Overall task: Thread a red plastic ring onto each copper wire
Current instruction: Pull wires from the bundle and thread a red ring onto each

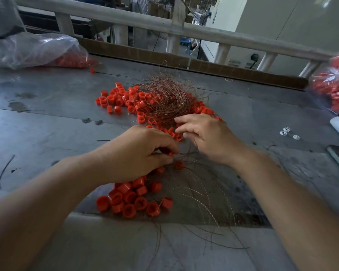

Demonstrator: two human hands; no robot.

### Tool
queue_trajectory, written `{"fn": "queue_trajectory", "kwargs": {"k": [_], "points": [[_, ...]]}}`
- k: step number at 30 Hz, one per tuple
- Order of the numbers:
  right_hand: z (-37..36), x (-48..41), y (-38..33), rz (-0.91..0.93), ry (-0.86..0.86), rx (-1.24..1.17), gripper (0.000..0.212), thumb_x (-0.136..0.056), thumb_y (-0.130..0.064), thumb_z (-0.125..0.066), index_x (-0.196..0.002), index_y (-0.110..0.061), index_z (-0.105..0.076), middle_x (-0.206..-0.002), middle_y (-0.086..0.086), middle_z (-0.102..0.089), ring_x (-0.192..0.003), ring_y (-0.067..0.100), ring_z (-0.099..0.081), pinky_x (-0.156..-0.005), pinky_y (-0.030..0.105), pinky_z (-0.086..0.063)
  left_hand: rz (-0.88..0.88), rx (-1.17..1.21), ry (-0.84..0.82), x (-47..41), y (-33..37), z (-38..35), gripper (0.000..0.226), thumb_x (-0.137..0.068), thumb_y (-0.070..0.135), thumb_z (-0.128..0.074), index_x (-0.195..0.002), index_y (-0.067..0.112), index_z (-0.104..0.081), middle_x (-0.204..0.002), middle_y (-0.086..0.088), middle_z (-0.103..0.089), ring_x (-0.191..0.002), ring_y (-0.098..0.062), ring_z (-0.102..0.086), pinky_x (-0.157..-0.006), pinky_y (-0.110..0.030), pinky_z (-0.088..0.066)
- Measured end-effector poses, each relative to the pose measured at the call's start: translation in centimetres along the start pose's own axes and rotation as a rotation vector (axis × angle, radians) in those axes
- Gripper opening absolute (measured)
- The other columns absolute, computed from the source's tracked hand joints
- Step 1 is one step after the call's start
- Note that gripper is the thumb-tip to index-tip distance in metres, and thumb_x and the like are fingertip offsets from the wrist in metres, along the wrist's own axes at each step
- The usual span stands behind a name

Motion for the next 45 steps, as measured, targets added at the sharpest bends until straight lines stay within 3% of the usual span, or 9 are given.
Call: {"fn": "queue_trajectory", "kwargs": {"k": [15, 20, 23, 25, 29, 31, 35, 38, 45], "points": [[-1.1, -0.2, 0.3, 0.008, -0.017, -0.026, 0.035, -0.093, -0.006, -0.047, -0.128, -0.007, -0.051, -0.139, 0.0, -0.044, -0.126, 0.012, -0.04, -0.099, 0.013, -0.024, 0.033, -0.012, -0.013, 0.1, 0.1, -0.1, 0.02, -0.081, 0.018, -0.067, -0.101, 0.022, -0.069, -0.089, 0.022, -0.059, -0.083, 0.024, -0.047, -0.077, 0.003, -0.032], [2.7, 0.5, -0.9, 0.096, 0.231, -0.094, 0.014, -0.081, 0.001, -0.062, -0.093, 0.0, -0.069, -0.098, 0.01, -0.064, -0.093, 0.019, -0.059, -0.084, 0.02, -0.042, 0.035, -0.022, 0.006, 0.1, 0.1, 0.2, 0.021, -0.081, 0.015, -0.068, -0.101, 0.019, -0.07, -0.094, 0.013, -0.066, -0.087, 0.008, -0.05, -0.078, 0.003, -0.032], [4.9, 1.4, -0.7, 0.101, 0.38, -0.156, 0.009, -0.08, -0.001, -0.064, -0.087, -0.004, -0.067, -0.082, -0.002, -0.062, -0.076, 0.007, -0.057, -0.072, 0.014, -0.045, 0.031, -0.015, 0.016, 0.2, 0.1, 0.3, 0.021, -0.081, 0.016, -0.068, -0.101, 0.019, -0.07, -0.094, 0.015, -0.064, -0.078, 0.014, -0.05, -0.077, 0.005, -0.03], [6.2, 1.9, -0.2, 0.058, 0.465, -0.239, 0.013, -0.081, -0.004, -0.064, -0.092, -0.01, -0.06, -0.076, -0.013, -0.057, -0.066, 0.002, -0.055, -0.065, 0.009, -0.043, 0.02, -0.016, 0.027, 0.2, 0.2, 0.3, 0.021, -0.08, 0.015, -0.068, -0.101, 0.018, -0.07, -0.095, 0.012, -0.066, -0.086, 0.013, -0.047, -0.076, 0.006, -0.03], [8.9, 3.3, -0.8, 0.111, 0.629, -0.269, 0.019, -0.084, -0.004, -0.059, -0.094, -0.02, -0.055, -0.08, -0.02, -0.054, -0.074, -0.004, -0.054, -0.07, 0.009, -0.042, 0.068, 0.084, 0.154, 0.4, -0.1, 1.6, 0.032, -0.075, 0.01, -0.072, -0.097, 0.032, -0.067, -0.086, 0.027, -0.06, -0.084, 0.02, -0.052, -0.071, 0.006, -0.034], [9.7, 3.8, -1.1, 0.126, 0.668, -0.301, 0.018, -0.085, -0.003, -0.056, -0.091, -0.02, -0.055, -0.083, -0.017, -0.054, -0.078, -0.005, -0.054, -0.074, 0.009, -0.042, 0.128, 0.205, 0.273, 0.6, -0.8, 2.7, 0.041, -0.071, 0.008, -0.075, -0.086, 0.043, -0.059, -0.077, 0.024, -0.065, -0.08, 0.01, -0.06, -0.065, 0.0, -0.042], [10.2, 4.6, -2.1, 0.148, 0.683, -0.342, 0.02, -0.088, -0.003, -0.052, -0.092, -0.023, -0.051, -0.082, -0.012, -0.053, -0.068, 0.004, -0.054, -0.066, 0.014, -0.042, 0.187, 0.437, 0.393, 0.8, -1.5, 3.8, 0.036, -0.066, 0.003, -0.076, -0.079, 0.034, -0.064, -0.076, 0.022, -0.068, -0.064, 0.004, -0.064, -0.059, -0.004, -0.045], [9.9, 4.6, -3.6, 0.187, 0.66, -0.273, 0.019, -0.088, -0.002, -0.052, -0.096, -0.02, -0.054, -0.085, -0.015, -0.048, -0.072, -0.005, -0.048, -0.069, 0.009, -0.036, 0.175, 0.518, 0.42, 0.9, -1.3, 4.2, 0.035, -0.067, -0.001, -0.074, -0.08, 0.031, -0.066, -0.077, 0.017, -0.07, -0.062, 0.001, -0.066, -0.06, -0.006, -0.047], [8.3, 4.3, -4.7, 0.169, 0.577, -0.23, 0.003, -0.082, -0.006, -0.06, -0.082, -0.007, -0.063, -0.076, -0.003, -0.052, -0.067, 0.001, -0.047, -0.065, 0.007, -0.038, 0.176, 0.622, 0.459, 0.8, -1.2, 4.6, 0.026, -0.052, 0.019, -0.071, -0.075, 0.028, -0.065, -0.072, 0.015, -0.07, -0.06, -0.001, -0.065, -0.059, -0.01, -0.05]]}}
Point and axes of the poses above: each hand's wrist, its own x-axis away from the middle knuckle, its own z-axis out of the back of the hand, y = z × x, the point moved 9 cm from there along -x, towards the middle knuckle
